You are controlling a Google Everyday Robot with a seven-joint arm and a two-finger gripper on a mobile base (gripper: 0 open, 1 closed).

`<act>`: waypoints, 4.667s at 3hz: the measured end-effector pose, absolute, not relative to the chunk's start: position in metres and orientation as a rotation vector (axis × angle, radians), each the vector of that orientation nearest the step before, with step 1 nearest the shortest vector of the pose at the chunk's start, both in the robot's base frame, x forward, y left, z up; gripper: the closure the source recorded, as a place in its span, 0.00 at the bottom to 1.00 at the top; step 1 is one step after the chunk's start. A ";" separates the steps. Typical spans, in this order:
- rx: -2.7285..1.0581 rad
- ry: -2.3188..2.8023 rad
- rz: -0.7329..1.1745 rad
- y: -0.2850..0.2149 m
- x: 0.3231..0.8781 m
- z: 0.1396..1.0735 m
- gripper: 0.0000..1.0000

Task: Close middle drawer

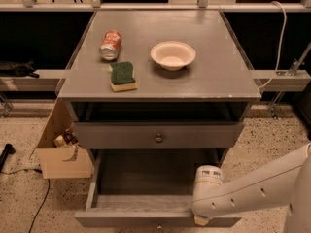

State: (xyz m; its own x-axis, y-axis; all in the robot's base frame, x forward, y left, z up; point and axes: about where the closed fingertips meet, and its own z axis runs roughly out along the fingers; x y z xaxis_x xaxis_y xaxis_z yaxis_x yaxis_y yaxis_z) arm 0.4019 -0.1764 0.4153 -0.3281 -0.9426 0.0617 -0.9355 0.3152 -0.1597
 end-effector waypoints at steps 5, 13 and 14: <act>-1.795 2.513 -0.258 -0.176 0.402 0.415 0.41; -1.743 2.592 -0.296 -0.177 0.412 0.416 1.00; -1.751 2.589 -0.295 -0.176 0.416 0.416 1.00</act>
Offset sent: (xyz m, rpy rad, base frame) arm 0.0000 0.0000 0.0000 0.0000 0.0000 0.0000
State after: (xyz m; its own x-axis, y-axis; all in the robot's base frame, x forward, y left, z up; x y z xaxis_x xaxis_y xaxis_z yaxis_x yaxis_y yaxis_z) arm 0.4160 -0.1760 0.4164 -0.3779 -0.9201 0.1032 -0.9197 0.3602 -0.1564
